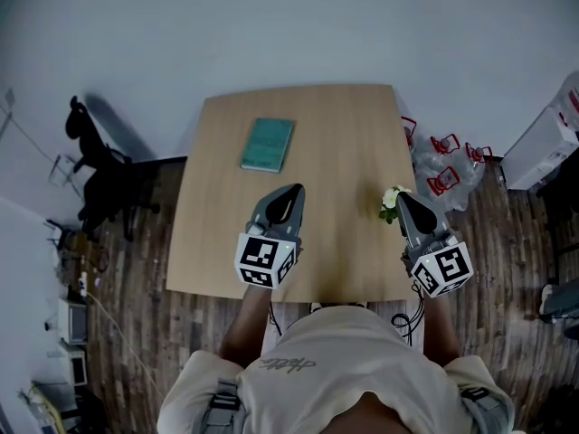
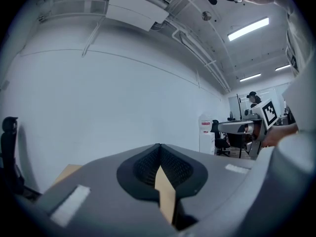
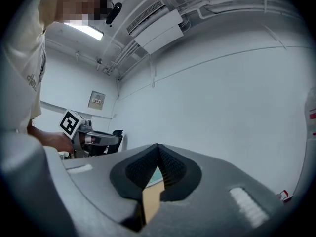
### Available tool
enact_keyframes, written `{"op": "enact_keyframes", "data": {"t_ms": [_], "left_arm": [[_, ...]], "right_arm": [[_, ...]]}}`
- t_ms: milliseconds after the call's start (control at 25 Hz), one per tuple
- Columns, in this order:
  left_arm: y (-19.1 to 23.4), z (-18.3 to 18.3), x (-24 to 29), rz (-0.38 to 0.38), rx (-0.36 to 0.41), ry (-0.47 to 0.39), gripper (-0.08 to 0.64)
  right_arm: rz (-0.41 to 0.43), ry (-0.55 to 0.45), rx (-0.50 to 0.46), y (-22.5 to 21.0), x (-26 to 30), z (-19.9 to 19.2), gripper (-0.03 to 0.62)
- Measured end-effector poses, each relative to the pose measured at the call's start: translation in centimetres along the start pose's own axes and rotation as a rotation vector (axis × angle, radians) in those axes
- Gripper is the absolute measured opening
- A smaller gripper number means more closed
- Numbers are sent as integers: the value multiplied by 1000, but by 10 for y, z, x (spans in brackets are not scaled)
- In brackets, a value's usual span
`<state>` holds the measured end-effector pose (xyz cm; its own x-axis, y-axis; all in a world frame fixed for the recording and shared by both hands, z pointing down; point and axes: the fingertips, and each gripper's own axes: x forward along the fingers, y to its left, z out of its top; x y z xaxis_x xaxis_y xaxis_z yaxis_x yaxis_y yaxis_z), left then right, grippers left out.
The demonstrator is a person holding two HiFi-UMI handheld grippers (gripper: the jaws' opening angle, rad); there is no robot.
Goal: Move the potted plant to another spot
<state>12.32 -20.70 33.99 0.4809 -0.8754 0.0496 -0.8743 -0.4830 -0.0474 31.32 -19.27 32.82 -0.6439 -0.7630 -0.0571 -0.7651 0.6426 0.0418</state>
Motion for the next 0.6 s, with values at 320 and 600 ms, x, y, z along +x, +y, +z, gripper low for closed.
{"op": "enact_keyframes", "data": {"t_ms": [320,600], "left_arm": [[-6,-3,0,-3,20,2,17],[2,-3,-1,19,51,13,17]], "right_arm": [[-20,-12,-3,-3,-8,0,2],[-21,-20,-9,-5,-6,6,2]]}}
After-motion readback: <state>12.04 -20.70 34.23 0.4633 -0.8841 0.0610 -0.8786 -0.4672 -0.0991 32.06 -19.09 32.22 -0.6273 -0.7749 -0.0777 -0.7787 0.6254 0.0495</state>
